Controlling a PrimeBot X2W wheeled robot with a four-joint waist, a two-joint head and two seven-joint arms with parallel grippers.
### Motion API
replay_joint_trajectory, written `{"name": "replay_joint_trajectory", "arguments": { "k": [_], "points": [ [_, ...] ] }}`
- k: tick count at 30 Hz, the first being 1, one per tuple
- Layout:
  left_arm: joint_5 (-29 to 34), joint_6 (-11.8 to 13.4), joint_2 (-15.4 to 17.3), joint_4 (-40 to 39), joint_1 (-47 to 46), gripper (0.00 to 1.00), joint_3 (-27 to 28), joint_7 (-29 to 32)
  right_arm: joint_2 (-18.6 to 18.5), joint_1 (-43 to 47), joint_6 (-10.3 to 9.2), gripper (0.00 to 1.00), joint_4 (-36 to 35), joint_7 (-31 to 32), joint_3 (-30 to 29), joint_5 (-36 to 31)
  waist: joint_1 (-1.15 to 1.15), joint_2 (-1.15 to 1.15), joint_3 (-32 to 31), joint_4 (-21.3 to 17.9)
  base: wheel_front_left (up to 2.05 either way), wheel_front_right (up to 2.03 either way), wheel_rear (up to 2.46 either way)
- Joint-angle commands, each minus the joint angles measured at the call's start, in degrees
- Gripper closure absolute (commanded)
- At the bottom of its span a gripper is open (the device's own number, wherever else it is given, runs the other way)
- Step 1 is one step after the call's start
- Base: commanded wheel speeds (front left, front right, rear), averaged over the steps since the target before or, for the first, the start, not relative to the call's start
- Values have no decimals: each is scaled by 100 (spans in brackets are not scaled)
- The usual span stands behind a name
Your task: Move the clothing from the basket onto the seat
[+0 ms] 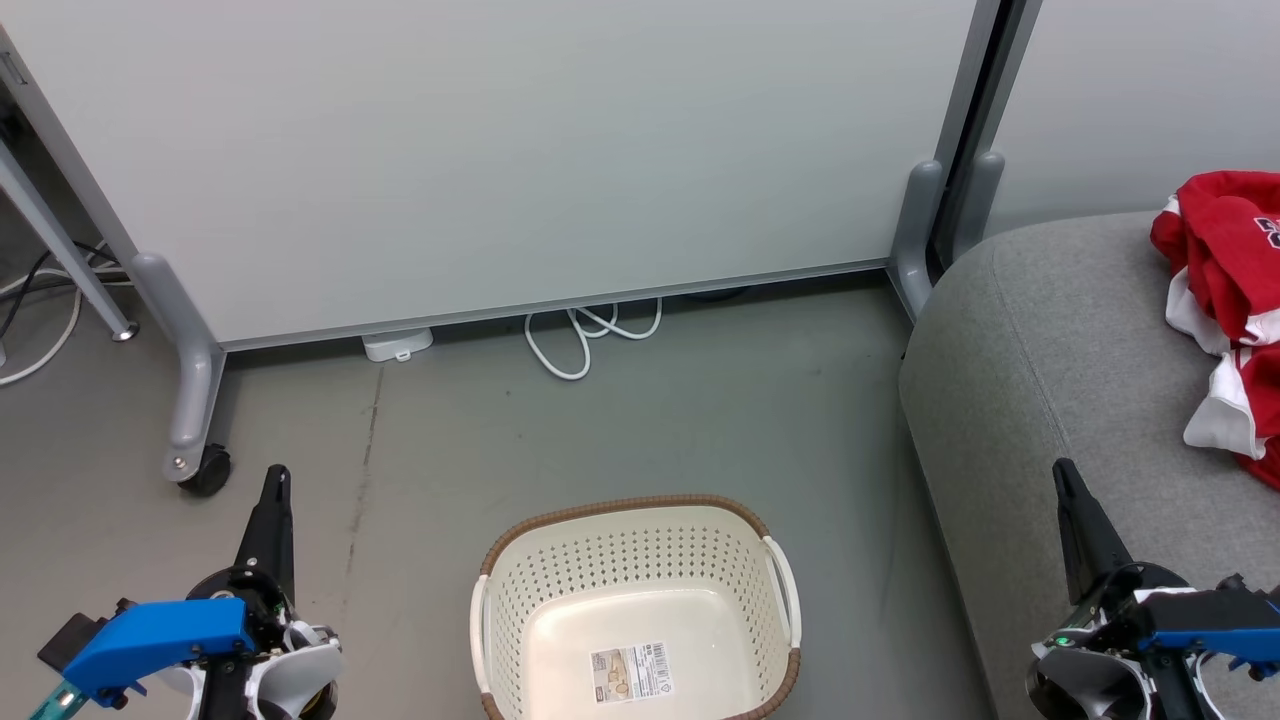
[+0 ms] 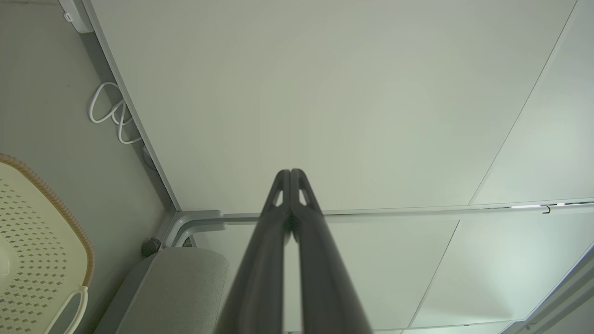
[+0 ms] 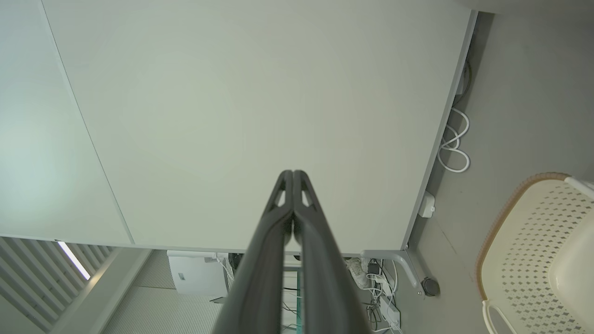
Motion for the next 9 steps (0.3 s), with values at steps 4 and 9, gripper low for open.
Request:
{"name": "replay_joint_trajectory", "arguments": {
  "k": [4,9],
  "points": [
    [-15,-16,-7,-23,-53,100,15,22,-7,-54,2,100,-18,19,-11,15,0,0,0,0,0,0,0],
    [-15,-16,-7,-23,-53,100,15,22,-7,-54,2,100,-18,19,-11,15,0,0,0,0,0,0,0]
  ]
}}
